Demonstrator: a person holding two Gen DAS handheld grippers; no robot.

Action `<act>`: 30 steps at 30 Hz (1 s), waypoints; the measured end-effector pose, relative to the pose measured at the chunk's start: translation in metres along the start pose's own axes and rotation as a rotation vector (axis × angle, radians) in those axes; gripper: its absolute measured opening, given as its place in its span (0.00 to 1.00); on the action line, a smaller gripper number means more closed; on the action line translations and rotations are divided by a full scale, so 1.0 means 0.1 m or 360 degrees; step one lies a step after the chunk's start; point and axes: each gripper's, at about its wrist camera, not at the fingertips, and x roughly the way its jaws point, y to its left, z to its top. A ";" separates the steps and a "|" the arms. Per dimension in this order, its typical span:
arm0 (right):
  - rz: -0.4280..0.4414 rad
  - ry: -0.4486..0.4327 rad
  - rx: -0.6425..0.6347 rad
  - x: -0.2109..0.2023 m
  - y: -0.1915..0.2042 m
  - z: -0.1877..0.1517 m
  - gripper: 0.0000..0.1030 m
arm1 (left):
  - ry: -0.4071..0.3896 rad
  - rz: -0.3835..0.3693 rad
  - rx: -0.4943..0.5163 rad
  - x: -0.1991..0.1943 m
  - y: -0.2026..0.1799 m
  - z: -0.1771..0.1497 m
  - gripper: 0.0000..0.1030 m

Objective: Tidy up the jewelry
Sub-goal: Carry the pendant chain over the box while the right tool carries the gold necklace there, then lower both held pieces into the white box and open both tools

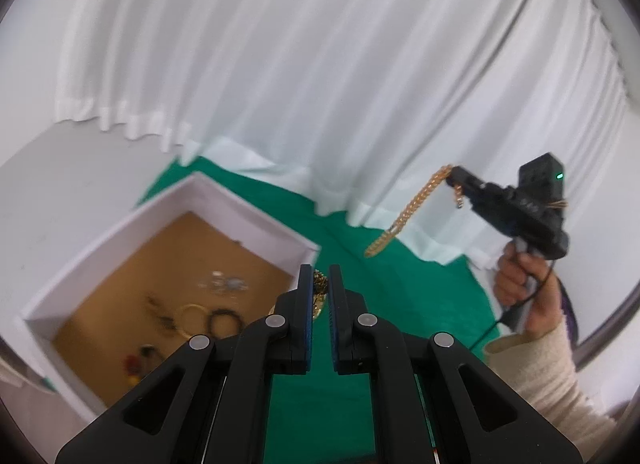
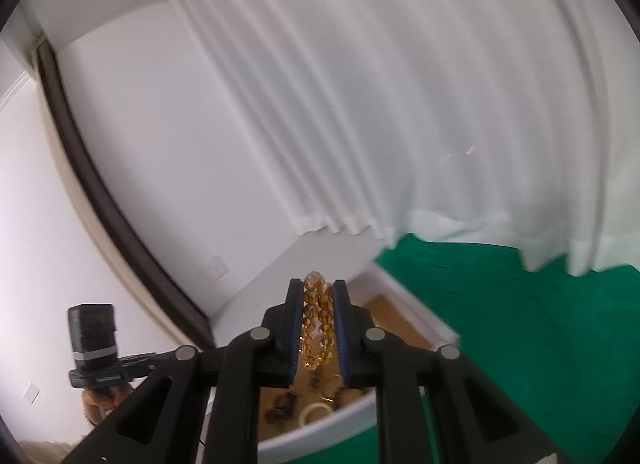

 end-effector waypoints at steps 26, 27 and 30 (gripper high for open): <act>-0.0131 0.0787 -0.0179 3.63 0.80 -1.23 0.17 | 0.0307 0.0535 -0.0431 1.27 2.20 -0.42 0.06; -0.0163 0.0799 -0.0174 3.67 0.77 -1.30 0.17 | 0.0308 0.0563 -0.0430 1.28 2.22 -0.44 0.08; -0.0235 0.0835 -0.0155 3.65 0.74 -1.39 0.65 | 0.0322 0.0641 -0.0423 1.29 2.19 -0.51 0.38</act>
